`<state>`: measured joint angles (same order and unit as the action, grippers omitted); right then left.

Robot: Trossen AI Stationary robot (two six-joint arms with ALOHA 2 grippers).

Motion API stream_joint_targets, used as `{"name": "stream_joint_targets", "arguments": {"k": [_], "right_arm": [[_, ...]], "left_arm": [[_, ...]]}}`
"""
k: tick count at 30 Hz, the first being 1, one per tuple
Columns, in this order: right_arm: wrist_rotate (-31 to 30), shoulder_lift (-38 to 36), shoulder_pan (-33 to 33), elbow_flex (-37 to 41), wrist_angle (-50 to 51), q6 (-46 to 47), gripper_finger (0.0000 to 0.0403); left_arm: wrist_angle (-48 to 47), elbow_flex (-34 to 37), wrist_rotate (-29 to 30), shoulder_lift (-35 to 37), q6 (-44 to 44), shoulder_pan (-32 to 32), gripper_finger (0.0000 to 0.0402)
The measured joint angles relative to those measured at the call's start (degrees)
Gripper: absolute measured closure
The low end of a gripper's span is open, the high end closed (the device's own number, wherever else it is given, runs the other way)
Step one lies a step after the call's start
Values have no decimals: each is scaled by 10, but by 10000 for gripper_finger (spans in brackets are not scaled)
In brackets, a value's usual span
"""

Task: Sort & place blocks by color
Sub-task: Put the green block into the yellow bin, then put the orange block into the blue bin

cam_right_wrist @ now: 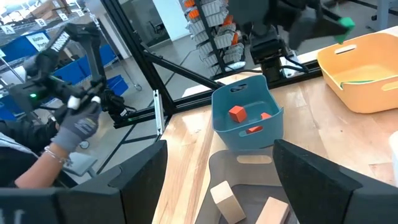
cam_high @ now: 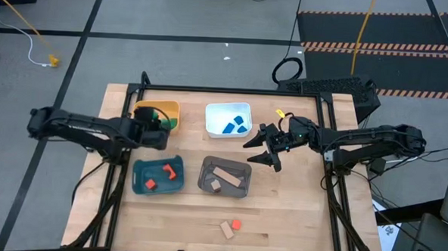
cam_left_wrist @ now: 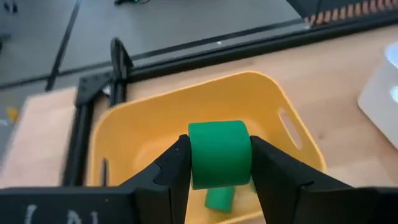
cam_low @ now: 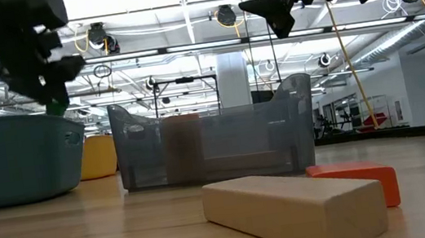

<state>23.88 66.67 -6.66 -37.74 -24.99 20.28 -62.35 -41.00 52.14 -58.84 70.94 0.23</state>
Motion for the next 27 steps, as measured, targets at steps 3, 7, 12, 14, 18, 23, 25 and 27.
{"name": "stream_joint_targets", "arguments": {"k": [3, 7, 12, 14, 18, 23, 25, 27], "right_arm": [[0, 0, 0, 0, 0, 0, 122], [0, 0, 0, 0, 0, 0, 122], [0, 0, 0, 0, 0, 0, 122], [0, 0, 0, 0, 0, 0, 122], [0, 0, 0, 0, 0, 0, 122], [0, 0, 0, 0, 0, 0, 122], [0, 0, 0, 0, 0, 0, 122], [0, 0, 0, 0, 0, 0, 122]], "left_arm": [[75, 42, -1, 10, -3, 31, 257], [163, 86, -11, 7, -28, 56, 256], [239, 122, -11, 6, -37, 76, 255], [257, 135, -11, 7, -35, 81, 255], [290, 156, -16, 6, -29, 85, 245], [300, 166, -16, 6, -16, 88, 206], [300, 166, -16, 7, -16, 88, 191], [312, 166, -16, 8, -19, 88, 179]]}}
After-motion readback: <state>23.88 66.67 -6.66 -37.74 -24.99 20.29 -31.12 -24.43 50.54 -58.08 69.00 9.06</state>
